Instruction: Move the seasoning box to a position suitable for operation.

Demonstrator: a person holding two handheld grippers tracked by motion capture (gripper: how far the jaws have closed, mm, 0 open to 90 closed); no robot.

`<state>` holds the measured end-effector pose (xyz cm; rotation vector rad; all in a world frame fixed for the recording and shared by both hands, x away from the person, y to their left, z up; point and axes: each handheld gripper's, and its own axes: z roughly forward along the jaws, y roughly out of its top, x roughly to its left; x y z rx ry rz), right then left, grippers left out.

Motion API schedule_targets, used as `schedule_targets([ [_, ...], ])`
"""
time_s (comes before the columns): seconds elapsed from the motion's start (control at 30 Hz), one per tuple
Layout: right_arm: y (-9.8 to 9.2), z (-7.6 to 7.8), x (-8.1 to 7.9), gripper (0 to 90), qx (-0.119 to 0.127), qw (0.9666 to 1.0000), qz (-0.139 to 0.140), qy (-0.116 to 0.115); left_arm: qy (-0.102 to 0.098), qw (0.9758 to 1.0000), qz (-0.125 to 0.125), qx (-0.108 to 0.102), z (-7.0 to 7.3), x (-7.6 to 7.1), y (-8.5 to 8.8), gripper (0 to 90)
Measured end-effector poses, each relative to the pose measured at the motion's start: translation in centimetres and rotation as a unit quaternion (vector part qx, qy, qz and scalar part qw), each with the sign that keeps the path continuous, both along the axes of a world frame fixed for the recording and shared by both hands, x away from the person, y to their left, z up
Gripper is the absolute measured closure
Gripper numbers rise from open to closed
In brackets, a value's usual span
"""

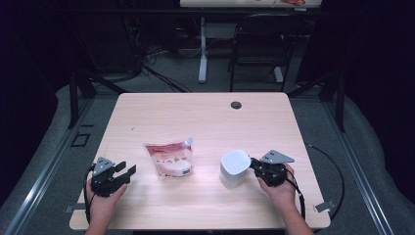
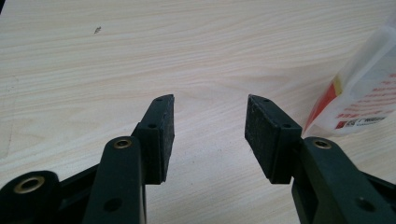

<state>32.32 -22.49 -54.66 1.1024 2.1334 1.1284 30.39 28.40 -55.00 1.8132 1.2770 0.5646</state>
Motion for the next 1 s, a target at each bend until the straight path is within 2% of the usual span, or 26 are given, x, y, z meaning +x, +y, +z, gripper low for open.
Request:
schedule_targets([
  [0.43,0.1,0.1,-0.9,83.4,-0.013,0.9997,-0.022,-0.005,-0.002,1.0,-0.006,-0.001,0.0,0.0,-0.2,52.4],
  [1.0,-1.9,0.2,-2.7,83.8,-0.017,0.9961,-0.087,-0.001,-0.003,0.9998,-0.019,0.001,0.1,0.3,-0.9,52.2],
])
